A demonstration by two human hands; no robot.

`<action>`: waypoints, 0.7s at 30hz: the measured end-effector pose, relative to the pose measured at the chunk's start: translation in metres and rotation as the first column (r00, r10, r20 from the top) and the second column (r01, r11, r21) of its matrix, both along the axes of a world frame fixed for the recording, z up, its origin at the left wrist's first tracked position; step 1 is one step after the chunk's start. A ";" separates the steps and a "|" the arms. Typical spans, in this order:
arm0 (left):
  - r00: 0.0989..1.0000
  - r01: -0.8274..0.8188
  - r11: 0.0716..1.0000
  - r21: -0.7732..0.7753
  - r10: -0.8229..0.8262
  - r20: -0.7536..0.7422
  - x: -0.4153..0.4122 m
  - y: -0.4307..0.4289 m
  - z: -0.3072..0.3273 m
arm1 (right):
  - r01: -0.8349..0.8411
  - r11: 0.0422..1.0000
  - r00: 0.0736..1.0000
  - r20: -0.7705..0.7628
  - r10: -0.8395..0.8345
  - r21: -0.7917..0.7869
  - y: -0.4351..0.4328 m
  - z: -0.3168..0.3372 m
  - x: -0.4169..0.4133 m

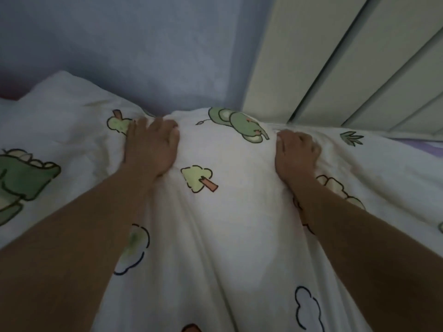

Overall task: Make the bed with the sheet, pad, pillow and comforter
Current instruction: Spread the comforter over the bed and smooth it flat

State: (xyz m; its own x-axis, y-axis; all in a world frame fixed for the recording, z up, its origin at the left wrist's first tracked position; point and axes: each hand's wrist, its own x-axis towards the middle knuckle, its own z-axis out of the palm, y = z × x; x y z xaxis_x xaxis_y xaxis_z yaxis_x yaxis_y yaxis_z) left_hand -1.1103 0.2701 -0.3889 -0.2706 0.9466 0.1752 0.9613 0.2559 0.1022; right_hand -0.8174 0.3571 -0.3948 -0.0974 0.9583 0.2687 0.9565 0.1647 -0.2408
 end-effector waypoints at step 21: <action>1.000 0.000 0.975 -0.220 0.004 0.019 0.043 -0.002 0.035 | -0.167 0.839 0.980 0.007 0.199 -0.518 0.025 0.028 0.019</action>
